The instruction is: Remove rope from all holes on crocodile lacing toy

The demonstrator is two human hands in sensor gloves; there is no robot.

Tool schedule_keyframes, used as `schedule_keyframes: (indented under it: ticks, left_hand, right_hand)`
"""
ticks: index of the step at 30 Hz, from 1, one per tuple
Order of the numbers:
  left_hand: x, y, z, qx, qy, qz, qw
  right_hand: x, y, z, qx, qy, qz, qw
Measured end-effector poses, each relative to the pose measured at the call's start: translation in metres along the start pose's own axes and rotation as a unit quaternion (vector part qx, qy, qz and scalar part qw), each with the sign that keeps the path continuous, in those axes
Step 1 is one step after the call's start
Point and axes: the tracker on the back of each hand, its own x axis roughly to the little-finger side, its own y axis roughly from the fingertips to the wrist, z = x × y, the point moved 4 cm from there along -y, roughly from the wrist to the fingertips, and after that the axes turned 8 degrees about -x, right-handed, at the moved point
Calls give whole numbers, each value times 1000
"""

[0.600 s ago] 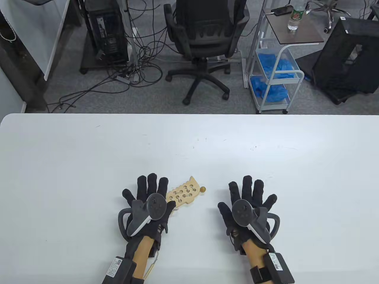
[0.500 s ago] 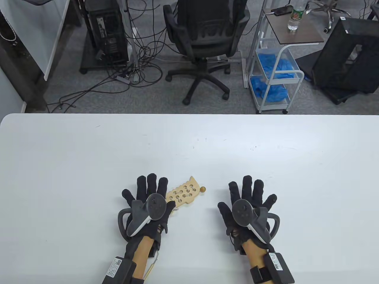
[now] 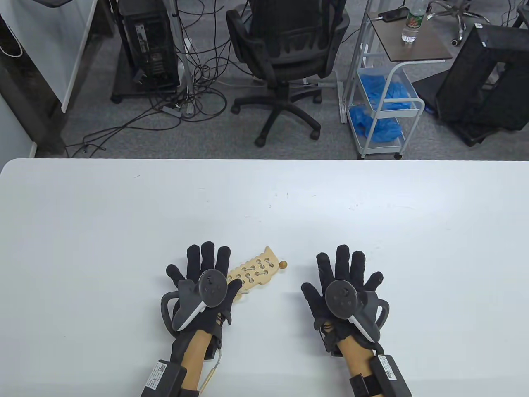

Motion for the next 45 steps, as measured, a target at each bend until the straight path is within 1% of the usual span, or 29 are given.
schedule_keyframes:
  ticks: [2, 5, 7, 10, 11, 14, 16, 17, 18, 20, 21, 23, 25, 28, 29, 31, 32, 34, 37, 40, 42, 45]
  left_hand:
    - [0, 0, 2, -1, 2, 1, 1000]
    - [0, 0, 3, -4, -1, 2, 1000]
    - [2, 0, 4, -3, 5, 4, 1000]
    - [5, -1, 6, -5, 15, 8, 1000]
    - [6, -1, 6, -4, 18, 8, 1000]
    - [6, 0, 8, -5, 22, 8, 1000]
    - [4, 0, 10, -8, 24, 4, 1000]
    - [3, 0, 10, -8, 23, 3, 1000]
    - [1, 0, 12, -11, 22, 0, 1000]
    - [-1, 1, 13, -11, 22, -4, 1000]
    - [-2, 1, 13, -12, 23, -6, 1000]
    - [-5, 2, 15, -15, 23, -11, 1000]
    - [-7, 3, 16, -17, 22, -15, 1000]
    - [-9, 3, 16, -15, 25, -18, 999]
    - [-9, 3, 16, -15, 26, -19, 999]
    - [-9, 3, 17, -16, 29, -18, 999]
    - [-9, 3, 17, -17, 31, -20, 999]
    - [-11, 3, 15, -17, 28, -23, 999]
    - [-13, 4, 13, -15, 27, -27, 999]
    - [-17, 6, 14, -15, 24, -32, 999]
    - [-17, 6, 15, -16, 25, -31, 999]
    - [-15, 4, 16, -19, 29, -28, 999]
  right_hand:
    - [-6, -7, 0, -15, -8, -2, 1000]
    - [-24, -25, -2, -66, -19, -33, 997]
    - [-38, -41, -2, -120, -5, -51, 991]
    - [-55, -70, 7, -208, 27, -61, 976]
    - [-59, -78, 9, -220, 47, -58, 973]
    - [-72, -99, 19, -231, 111, -60, 965]
    - [-81, -113, 33, -259, 159, -54, 951]
    - [-82, -116, 38, -266, 168, -51, 948]
    - [-87, -122, 47, -285, 181, -44, 940]
    - [-94, -129, 56, -293, 184, -45, 937]
    - [-99, -135, 64, -311, 185, -46, 931]
    - [-106, -143, 73, -333, 198, -32, 921]
    - [-116, -151, 81, -350, 206, -35, 913]
    - [-126, -158, 96, -375, 244, -18, 894]
    - [-128, -159, 102, -390, 271, -8, 880]
    - [-130, -160, 109, -396, 299, 2, 868]
    - [-132, -160, 113, -394, 298, -7, 870]
    - [-133, -161, 116, -387, 282, -21, 878]
    - [-132, -161, 117, -361, 287, -42, 886]
    - [-127, -160, 113, -313, 285, -62, 904]
    - [-118, -159, 110, -284, 289, -66, 912]
    - [-97, -157, 99, -235, 271, -68, 931]
